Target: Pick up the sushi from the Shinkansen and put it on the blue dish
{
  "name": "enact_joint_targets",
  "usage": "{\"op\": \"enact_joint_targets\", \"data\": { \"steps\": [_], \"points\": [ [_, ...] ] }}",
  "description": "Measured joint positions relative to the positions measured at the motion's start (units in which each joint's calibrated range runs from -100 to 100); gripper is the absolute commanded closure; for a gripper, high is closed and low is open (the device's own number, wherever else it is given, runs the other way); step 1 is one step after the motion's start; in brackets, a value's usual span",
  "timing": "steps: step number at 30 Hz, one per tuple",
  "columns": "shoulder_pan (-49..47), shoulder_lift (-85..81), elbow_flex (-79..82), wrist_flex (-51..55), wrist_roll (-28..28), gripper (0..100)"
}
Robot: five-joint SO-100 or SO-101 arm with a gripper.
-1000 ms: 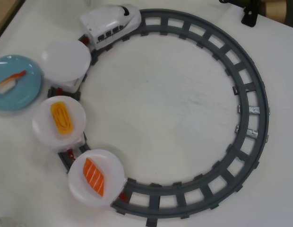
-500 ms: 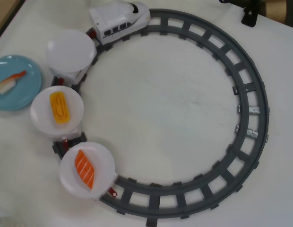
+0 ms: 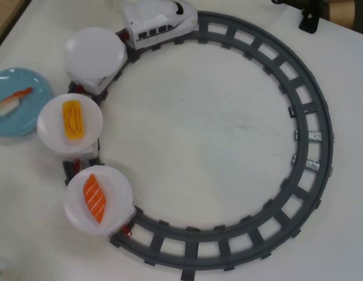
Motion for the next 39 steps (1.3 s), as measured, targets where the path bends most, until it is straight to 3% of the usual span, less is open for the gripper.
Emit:
{"op": "enact_joint_targets", "data": {
  "steps": [39],
  "points": [
    [0.0, 0.0, 4.5, -0.7, 0.0, 97]
  ]
}}
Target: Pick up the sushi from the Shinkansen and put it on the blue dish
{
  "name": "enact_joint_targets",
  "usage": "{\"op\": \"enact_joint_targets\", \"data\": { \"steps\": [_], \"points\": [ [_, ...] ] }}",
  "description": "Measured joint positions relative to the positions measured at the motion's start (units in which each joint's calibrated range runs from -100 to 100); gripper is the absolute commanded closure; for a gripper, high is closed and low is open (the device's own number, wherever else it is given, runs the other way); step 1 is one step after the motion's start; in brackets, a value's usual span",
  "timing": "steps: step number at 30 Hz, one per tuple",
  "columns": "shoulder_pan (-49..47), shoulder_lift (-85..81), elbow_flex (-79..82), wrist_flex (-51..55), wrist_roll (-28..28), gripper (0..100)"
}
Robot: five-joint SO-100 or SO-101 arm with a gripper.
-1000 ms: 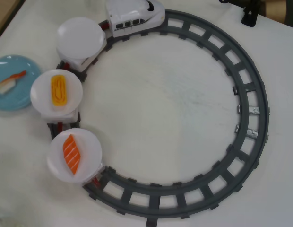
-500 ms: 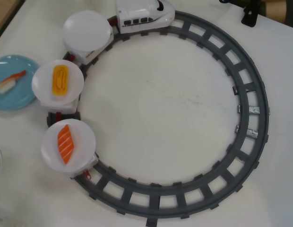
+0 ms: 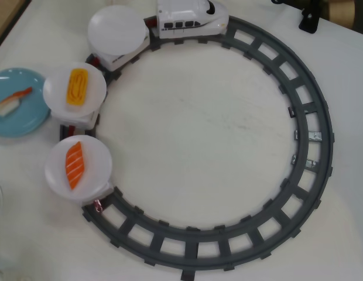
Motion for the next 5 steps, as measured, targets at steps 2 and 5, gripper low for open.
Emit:
{"op": "enact_joint_targets", "data": {
  "steps": [2, 5],
  "points": [
    [0.0, 0.0, 0.0, -0.3, 0.0, 97],
    [0.0, 0.0, 0.0, -1.4, 0.0, 97]
  ]
}}
